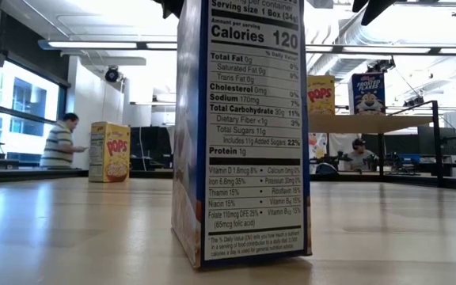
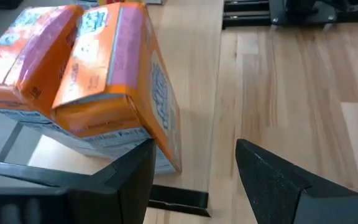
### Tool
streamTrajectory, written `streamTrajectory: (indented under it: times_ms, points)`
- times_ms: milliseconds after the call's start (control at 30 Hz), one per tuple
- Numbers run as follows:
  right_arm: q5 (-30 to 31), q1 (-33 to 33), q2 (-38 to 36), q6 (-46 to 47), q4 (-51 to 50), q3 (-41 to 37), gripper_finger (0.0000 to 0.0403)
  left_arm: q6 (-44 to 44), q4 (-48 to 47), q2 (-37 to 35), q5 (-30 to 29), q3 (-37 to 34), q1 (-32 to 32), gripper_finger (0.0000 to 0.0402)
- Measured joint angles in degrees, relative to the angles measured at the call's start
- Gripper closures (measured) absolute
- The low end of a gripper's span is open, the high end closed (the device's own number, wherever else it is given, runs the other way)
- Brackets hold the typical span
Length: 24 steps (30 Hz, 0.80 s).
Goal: Stack cereal on shelf
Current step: Put the top orange cereal box on the shelf aligned with the other orange cereal box, then put the top blue cereal box on the shelf aligned with the other blue cereal box
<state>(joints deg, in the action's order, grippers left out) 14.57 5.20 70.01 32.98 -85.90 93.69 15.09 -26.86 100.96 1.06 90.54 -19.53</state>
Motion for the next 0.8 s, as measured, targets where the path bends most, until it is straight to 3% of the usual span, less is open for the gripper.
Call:
streamTrajectory:
  times_ms: [400,800]
  points:
    - [0.0,0.0,0.0,0.0,0.0,0.0,0.0164,0.0,2.0,0.6,-0.4,0.0,-1.1,0.0188]
    - [0.0,0.0,0.0,0.0,0.0,0.0,0.0164,-1.5,-4.8,-0.7,-3.2,0.1,1.8,0.0188]
